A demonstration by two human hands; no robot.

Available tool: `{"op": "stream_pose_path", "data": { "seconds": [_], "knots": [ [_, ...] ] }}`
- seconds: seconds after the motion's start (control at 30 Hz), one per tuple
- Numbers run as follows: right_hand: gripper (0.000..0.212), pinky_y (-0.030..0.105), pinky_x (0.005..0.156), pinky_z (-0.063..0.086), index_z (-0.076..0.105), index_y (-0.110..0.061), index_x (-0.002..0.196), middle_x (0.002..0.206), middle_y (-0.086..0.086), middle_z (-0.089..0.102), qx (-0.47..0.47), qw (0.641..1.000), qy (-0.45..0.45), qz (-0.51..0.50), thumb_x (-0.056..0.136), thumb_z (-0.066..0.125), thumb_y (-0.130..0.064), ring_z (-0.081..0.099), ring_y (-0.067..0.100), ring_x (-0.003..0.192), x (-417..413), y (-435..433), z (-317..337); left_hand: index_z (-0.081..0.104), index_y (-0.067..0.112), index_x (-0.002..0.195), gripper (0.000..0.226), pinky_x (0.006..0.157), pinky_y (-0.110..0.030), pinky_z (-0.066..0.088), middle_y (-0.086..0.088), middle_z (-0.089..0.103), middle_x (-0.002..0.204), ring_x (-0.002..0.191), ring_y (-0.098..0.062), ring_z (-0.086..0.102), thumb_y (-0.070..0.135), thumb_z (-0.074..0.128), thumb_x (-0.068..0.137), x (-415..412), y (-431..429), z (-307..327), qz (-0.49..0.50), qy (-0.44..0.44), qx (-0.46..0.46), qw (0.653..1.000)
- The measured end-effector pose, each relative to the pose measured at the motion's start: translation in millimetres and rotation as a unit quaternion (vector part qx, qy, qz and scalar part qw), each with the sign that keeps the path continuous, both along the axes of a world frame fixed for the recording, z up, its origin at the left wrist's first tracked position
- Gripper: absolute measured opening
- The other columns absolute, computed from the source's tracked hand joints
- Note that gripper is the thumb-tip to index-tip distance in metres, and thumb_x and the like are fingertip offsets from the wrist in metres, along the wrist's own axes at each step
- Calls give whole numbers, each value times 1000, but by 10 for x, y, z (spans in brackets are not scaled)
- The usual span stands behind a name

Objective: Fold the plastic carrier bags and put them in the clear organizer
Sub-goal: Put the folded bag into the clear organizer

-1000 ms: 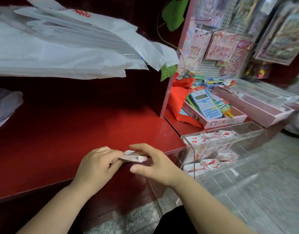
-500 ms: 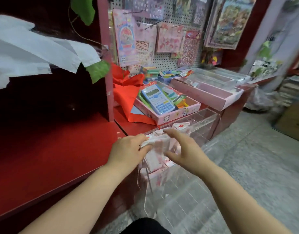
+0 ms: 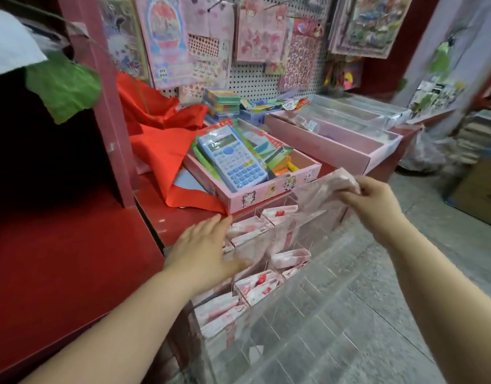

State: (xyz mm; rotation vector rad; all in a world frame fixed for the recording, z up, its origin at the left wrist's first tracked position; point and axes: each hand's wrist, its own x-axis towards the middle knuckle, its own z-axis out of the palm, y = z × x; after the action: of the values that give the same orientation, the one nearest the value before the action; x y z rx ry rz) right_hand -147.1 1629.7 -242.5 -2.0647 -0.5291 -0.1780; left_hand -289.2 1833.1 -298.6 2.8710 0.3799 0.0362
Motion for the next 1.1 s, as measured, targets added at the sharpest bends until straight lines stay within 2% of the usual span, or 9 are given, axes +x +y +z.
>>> {"op": "stream_pose_path", "data": {
  "seconds": [0.13, 0.27, 0.37, 0.5, 0.7, 0.8, 0.87, 1.0, 1.1],
  "knots": [
    [13, 9, 52, 36, 62, -7, 85, 66, -4, 53, 92, 994, 32, -46, 81, 57, 4, 47, -6, 50, 391, 44, -125, 1, 27, 148, 78, 113, -27, 2, 5, 0, 156, 143, -12, 3, 59, 41, 88, 27, 18, -61, -12, 2, 45, 999],
    [17, 10, 49, 33, 59, -9, 78, 62, -5, 50, -5, 999, 26, -26, 82, 53, 7, 42, 4, 58, 617, 187, -244, -3, 28, 147, 77, 113, -25, 3, 9, 0, 155, 142, -9, 2, 62, 34, 89, 34, 20, -66, -14, 0, 54, 998],
    [22, 12, 49, 30, 54, -11, 67, 58, -4, 46, -75, 997, 17, -12, 82, 53, 5, 39, 9, 57, 711, 212, -286, -2, 31, 146, 100, 112, -24, 4, 13, 1, 155, 142, -6, 3, 79, 4, 58, 23, 13, -47, -18, -9, 49, 999],
    [33, 14, 46, 28, 47, -18, 57, 52, -5, 41, -161, 987, -18, -13, 82, 52, 3, 35, 10, 50, 796, 180, -249, -1, 32, 146, 115, 112, -23, 5, 13, 3, 154, 142, -6, 4, 68, -14, 37, 35, 20, -70, -10, -10, 41, 999],
    [43, 18, 46, 27, 32, -23, 52, 52, -6, 36, -237, 967, -81, -34, 84, 50, 1, 36, 23, 66, 793, 179, -130, 3, 32, 145, 101, 111, -21, 6, 14, 7, 153, 141, -5, 6, 74, 2, 53, 22, 7, -47, -12, -23, 41, 999],
    [36, 34, 53, 19, 37, -13, 53, 53, -1, 39, -286, 955, -80, -12, 82, 54, -1, 38, 24, 66, 789, 179, -103, 3, 32, 145, 97, 111, -22, 5, 13, 7, 154, 141, -6, 6, 77, 4, 60, 18, 7, -55, -11, -26, 44, 999],
    [33, 33, 55, 18, 41, -13, 54, 56, -1, 41, -343, 936, -79, 15, 82, 54, -2, 40, 24, 69, 750, 205, -99, 3, 32, 146, 82, 112, -22, 4, 12, 5, 154, 142, -6, 5, 75, 14, 78, 21, 5, -61, -11, -27, 45, 999],
    [13, 28, 61, 30, 62, 6, 84, 74, 10, 53, -356, 929, -59, 76, 81, 51, -1, 47, 22, 73, 748, 277, -125, 3, 31, 146, 80, 111, -22, 4, 12, 5, 154, 142, -7, 4, 72, 15, 78, 26, 3, -60, -9, -27, 52, 998],
    [7, 27, 64, 35, 62, -2, 81, 76, 7, 56, -359, 927, 1, 109, 79, 56, -4, 49, 20, 74, 766, 315, -118, 2, 31, 146, 73, 112, -24, 3, 11, 2, 155, 142, -8, 2, 65, 31, 88, 26, -11, -54, -3, -20, 49, 999]
  ]
}}
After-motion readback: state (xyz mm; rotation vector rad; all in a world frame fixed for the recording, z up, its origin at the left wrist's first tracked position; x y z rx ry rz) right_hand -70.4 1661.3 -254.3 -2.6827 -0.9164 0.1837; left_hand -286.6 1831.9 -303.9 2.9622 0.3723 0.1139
